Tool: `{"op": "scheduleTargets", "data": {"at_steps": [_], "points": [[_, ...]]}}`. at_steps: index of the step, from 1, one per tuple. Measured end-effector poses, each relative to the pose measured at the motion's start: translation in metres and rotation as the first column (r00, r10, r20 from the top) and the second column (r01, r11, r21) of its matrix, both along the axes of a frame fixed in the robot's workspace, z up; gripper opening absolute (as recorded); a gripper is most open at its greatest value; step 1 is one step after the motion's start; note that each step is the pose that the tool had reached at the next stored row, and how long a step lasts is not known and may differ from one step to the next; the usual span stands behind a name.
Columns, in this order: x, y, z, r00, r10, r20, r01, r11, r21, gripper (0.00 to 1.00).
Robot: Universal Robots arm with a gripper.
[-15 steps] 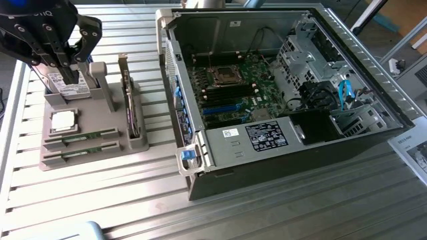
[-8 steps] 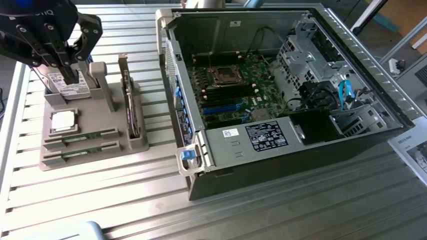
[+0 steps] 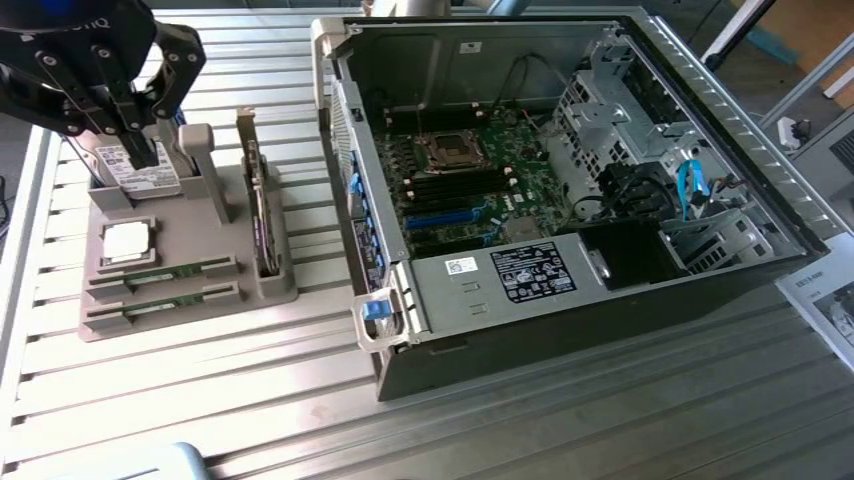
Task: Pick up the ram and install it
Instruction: 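Pick up the ram and move it above insertion slot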
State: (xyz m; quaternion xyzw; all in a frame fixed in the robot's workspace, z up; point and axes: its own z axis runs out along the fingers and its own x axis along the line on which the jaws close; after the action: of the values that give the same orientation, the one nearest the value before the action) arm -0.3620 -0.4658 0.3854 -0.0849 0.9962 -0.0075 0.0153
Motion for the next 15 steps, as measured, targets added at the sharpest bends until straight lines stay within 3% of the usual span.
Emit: {"op": "scheduleTargets", "data": {"at_steps": [8, 15], "points": [[0.0, 0.0, 0.0, 0.9964, 0.085, 0.0001, -0.085, 0.9964, 0.0, 0.13], [0.0, 0.0, 0.0, 0.9834, 0.182, 0.0001, -0.182, 0.9834, 0.0, 0.13]]}}
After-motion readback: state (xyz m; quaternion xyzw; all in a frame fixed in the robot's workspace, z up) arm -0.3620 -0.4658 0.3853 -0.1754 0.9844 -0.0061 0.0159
